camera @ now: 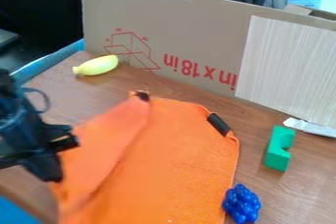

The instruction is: Unfold the cloth from top right to bottom left

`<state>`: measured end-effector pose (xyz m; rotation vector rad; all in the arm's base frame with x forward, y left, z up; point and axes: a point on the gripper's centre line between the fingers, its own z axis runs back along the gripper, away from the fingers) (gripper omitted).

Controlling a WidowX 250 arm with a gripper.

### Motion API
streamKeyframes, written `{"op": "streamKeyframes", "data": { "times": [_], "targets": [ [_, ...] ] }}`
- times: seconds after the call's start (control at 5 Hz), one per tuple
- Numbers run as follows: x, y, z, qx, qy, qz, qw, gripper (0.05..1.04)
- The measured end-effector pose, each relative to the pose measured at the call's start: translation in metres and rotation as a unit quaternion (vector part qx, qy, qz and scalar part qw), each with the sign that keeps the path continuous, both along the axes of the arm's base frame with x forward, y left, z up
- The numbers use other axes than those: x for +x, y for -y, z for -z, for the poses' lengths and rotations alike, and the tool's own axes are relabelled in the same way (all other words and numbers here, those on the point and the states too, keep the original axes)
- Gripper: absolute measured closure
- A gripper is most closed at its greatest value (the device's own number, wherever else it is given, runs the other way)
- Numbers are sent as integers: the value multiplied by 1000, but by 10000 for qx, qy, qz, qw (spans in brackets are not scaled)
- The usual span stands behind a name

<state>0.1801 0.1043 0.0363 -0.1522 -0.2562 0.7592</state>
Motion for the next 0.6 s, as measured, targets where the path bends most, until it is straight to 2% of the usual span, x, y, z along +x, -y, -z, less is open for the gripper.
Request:
{"op": "streamKeyframes", "data": {
  "times": [0.4, 0.6],
  "targets": [
    [-23, -54, 1, -82, -89, -562, 9983, 1031],
    [-34, -65, 6, -114, -276, -643, 9975, 1031]
  ]
}}
